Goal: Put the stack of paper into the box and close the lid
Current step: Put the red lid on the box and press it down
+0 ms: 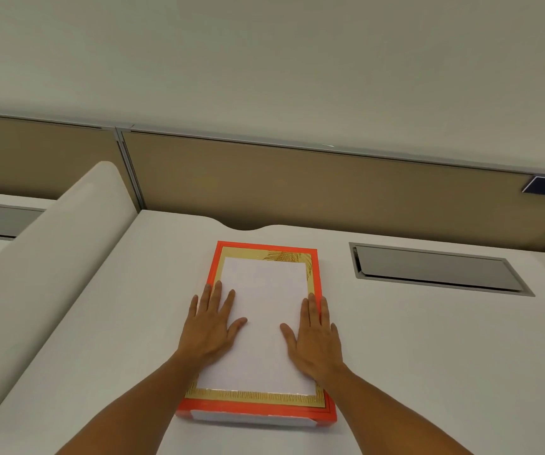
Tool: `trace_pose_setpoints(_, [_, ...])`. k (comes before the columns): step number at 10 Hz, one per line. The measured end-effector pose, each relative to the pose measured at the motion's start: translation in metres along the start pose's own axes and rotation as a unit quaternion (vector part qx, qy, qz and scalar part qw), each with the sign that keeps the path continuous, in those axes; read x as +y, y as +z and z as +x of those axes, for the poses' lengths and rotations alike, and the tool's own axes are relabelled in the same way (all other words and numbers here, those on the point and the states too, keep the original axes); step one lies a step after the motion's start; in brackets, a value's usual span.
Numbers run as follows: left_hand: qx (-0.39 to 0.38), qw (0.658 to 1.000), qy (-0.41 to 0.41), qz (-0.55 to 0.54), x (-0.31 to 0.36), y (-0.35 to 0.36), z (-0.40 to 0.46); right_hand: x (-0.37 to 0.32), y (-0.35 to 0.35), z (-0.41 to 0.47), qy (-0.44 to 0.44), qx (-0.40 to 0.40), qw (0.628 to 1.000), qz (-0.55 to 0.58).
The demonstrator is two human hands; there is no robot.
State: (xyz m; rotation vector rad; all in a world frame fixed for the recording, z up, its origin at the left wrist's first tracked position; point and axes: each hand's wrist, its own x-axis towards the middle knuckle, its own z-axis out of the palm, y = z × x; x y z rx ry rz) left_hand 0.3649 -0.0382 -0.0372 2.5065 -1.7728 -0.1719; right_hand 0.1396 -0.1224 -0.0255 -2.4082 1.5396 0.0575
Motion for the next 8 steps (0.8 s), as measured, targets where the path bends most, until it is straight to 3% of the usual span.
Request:
trace_pose_setpoints(3, [-0.058,0.998,-0.016,0.017,0.015,-0.023,0.000,0.002,-0.019,0.001,-0.024,-0.072,0.997,0.005])
trace_pose_setpoints(4, [-0.037,0.999,-0.016,0.017,0.031,-0.040,-0.003,0.009,-0.034,0.000,-0.042,-0.076,0.996,0.004])
trace_pose_setpoints(8, [0.061,0.998,-0.001,0.003,0.125,-0.128,-0.022,0.063,-0.120,-0.020,-0.089,0.065,0.994,-0.006])
